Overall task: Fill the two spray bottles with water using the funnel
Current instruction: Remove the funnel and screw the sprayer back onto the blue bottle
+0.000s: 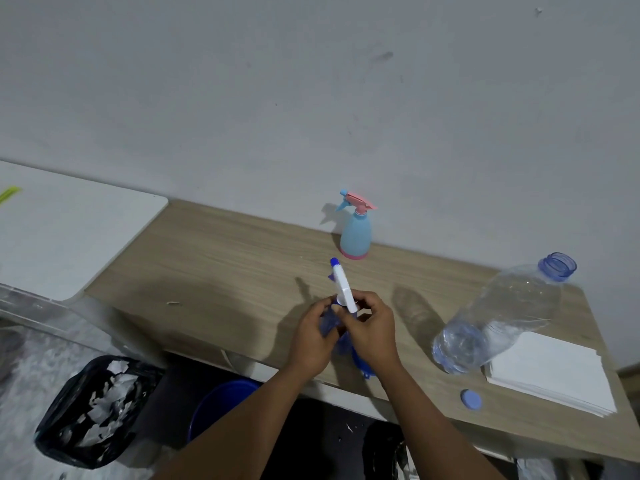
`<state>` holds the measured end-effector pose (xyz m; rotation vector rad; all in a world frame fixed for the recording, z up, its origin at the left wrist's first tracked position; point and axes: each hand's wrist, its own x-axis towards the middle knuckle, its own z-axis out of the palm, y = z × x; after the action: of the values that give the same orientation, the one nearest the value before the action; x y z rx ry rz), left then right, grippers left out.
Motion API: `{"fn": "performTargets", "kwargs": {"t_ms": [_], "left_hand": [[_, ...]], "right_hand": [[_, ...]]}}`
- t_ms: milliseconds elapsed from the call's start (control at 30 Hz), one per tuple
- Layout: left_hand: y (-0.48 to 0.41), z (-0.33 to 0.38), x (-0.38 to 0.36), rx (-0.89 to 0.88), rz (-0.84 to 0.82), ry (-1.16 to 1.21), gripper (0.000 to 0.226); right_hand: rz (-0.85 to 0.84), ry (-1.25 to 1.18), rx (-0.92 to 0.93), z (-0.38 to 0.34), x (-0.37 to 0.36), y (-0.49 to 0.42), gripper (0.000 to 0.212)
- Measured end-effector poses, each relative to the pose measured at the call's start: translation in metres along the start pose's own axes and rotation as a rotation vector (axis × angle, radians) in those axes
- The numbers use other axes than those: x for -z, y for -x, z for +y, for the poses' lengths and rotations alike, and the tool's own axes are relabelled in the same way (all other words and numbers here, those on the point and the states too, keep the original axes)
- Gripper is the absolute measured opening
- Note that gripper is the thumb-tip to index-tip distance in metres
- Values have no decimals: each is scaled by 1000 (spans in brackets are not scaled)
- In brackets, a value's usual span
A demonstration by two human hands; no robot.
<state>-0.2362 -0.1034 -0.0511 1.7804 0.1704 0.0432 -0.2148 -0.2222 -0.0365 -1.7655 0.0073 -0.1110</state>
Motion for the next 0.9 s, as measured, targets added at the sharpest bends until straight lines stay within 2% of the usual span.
{"fn": "performTargets", "kwargs": {"t_ms": [67, 167, 233, 333, 433, 533, 600, 700, 767, 900], "left_hand": [[0, 0, 0, 1, -5, -2, 50], [0, -1, 2, -10, -10, -21, 47], [0, 2, 4, -14, -17, -23, 43], [0, 4, 4, -3, -14, -1, 41], [0, 5, 3, 4, 14, -22, 42], [-2, 0, 3, 8, 13, -39, 45], [-2, 0, 3, 13, 15, -39, 41], [-1, 3, 3, -6, 23, -16, 43], [-2, 3, 3, -7, 27, -15, 48], [-5, -3, 3, -13, 21, -64, 53]], "right_hand": [[23, -14, -60, -2, -4, -2, 26], [26, -30, -110, -5, 0, -4, 38], [-33, 11, -54, -5, 8, -3, 41], [-76, 92, 40, -2, 13, 0, 33], [46, 69, -49, -5, -2, 2, 19], [148, 2, -145, -10, -12, 5, 30], [116, 22, -84, -8, -9, 6, 34], [21, 123, 23, -4, -7, 6, 23], [61, 133, -30, -7, -10, 4, 17], [149, 38, -154, -14, -16, 2, 29]]}}
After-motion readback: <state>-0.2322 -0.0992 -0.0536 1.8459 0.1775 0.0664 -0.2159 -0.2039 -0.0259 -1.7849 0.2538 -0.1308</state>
